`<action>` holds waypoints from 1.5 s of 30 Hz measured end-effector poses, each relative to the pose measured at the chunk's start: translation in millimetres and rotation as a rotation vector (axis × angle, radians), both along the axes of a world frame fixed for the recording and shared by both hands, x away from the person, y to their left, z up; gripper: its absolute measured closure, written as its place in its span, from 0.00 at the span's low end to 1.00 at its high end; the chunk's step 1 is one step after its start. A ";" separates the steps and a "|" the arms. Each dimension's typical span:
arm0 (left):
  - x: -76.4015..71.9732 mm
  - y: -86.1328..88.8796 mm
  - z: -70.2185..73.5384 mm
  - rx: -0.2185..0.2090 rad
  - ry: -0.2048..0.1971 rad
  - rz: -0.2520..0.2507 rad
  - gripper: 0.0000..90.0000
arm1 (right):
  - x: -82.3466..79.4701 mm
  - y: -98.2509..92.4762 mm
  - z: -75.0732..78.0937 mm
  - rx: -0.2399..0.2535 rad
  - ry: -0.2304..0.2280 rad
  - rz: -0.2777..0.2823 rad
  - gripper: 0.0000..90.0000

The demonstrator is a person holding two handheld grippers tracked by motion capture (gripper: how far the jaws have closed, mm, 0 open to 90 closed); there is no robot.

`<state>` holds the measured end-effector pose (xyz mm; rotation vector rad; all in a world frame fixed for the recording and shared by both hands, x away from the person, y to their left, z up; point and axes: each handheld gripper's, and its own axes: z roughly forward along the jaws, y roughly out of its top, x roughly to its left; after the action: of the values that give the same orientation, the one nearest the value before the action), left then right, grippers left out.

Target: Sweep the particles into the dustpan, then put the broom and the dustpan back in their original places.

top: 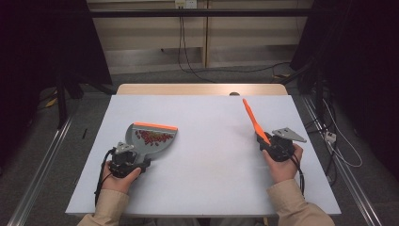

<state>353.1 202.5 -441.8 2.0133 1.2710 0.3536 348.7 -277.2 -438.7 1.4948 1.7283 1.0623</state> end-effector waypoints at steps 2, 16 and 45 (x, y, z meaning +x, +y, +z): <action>-1.1 -1.4 0.3 0.002 0.002 -0.008 0.53 | 0.0 0.0 0.1 0.005 0.002 -0.001 0.75; -6.4 -8.7 2.0 -0.023 -0.007 -0.042 0.48 | -0.2 4.0 -0.7 0.013 0.008 0.005 0.73; -8.8 -1.6 5.8 -0.095 -0.072 -0.076 0.17 | -0.7 15.0 0.3 0.131 0.037 0.195 0.42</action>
<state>344.4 201.0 -436.0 1.9449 1.1427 0.3209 348.0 -262.2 -438.4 1.4543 1.8928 1.2763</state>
